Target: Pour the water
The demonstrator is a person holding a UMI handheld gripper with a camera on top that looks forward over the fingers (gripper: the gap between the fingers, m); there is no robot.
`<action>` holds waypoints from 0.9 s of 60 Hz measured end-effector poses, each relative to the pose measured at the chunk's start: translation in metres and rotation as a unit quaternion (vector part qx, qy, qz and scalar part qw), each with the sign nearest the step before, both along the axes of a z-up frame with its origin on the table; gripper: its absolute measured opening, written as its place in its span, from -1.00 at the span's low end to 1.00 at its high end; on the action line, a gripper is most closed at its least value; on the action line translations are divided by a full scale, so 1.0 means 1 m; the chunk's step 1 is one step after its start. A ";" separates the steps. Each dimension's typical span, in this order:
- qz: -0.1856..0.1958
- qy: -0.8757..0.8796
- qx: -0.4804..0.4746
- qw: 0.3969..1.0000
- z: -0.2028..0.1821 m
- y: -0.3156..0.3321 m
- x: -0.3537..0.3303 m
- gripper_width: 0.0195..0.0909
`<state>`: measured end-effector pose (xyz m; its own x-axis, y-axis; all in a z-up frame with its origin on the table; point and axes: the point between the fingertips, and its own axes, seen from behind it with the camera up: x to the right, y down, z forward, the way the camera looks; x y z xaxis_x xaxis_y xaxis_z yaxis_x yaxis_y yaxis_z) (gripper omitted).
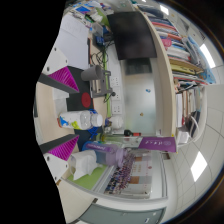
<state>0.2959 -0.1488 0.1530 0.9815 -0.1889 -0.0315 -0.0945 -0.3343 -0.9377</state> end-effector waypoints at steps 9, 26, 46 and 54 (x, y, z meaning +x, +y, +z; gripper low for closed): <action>0.038 -0.039 0.004 0.999 -0.034 0.042 0.029 0.85; 0.104 -0.050 0.023 0.993 -0.078 0.105 0.032 0.69; 0.098 -0.051 0.069 0.992 -0.074 0.127 0.034 -0.11; 0.090 -0.061 0.069 0.992 -0.073 0.128 0.032 -0.30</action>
